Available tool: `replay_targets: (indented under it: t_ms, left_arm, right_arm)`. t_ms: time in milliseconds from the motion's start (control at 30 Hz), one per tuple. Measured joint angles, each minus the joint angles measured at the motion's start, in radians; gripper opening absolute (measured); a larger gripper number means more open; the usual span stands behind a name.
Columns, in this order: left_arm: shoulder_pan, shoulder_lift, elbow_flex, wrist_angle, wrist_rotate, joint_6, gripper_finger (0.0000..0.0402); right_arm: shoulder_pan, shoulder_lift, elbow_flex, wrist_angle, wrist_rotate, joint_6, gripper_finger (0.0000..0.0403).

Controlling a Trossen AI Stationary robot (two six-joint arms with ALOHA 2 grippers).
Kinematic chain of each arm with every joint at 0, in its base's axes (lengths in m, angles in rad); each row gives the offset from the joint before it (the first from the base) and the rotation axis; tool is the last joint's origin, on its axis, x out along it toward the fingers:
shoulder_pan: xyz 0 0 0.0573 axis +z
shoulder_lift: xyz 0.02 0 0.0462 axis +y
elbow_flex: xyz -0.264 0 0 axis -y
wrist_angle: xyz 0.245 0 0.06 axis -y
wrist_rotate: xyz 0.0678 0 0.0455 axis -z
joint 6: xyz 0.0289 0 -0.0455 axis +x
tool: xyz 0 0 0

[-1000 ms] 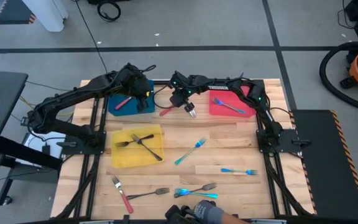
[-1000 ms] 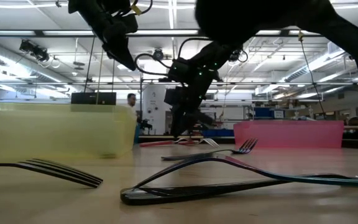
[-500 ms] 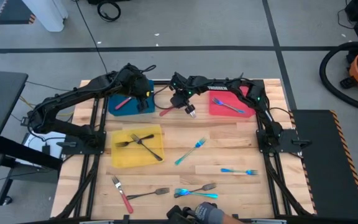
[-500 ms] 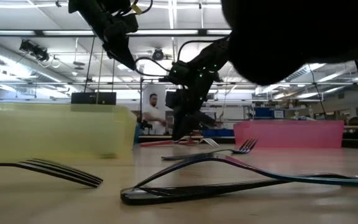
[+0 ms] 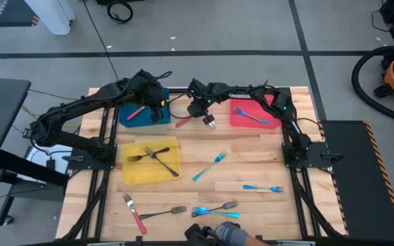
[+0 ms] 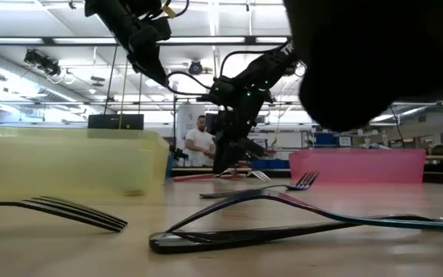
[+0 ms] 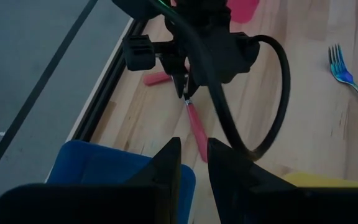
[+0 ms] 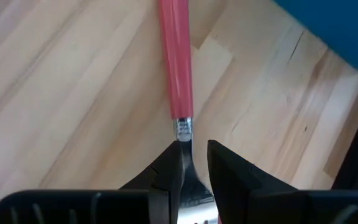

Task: Sort silverware by color (type)
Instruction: Put the top middle pink fork into the blue bin

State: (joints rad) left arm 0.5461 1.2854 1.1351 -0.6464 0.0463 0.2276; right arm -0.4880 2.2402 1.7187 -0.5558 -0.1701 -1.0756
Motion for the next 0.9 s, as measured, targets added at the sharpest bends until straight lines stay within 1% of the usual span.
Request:
replay_targets:
  t_ms: [600,700,800,900]
  left_arm:
    - [0.000,0.000,0.000,0.000,0.000,-0.007,0.0078]
    - [0.000,0.000,0.000,0.000,0.000,-0.007,0.0078]
    - [0.000,0.000,0.000,-0.001,0.000,-0.007,0.0078]
    - [0.000,0.000,0.000,0.000,0.000,-0.007,0.0078]
  right_arm:
    - [-0.019,0.000,0.000,-0.008,-0.036,0.060,0.0084]
    - [-0.020,0.000,0.000,-0.016,-0.023,0.058,0.0084]
    - [-0.017,0.000,0.000,-0.045,0.019,0.033,0.0084]
    - [-0.016,0.000,0.000,-0.053,0.025,0.021,0.0081]
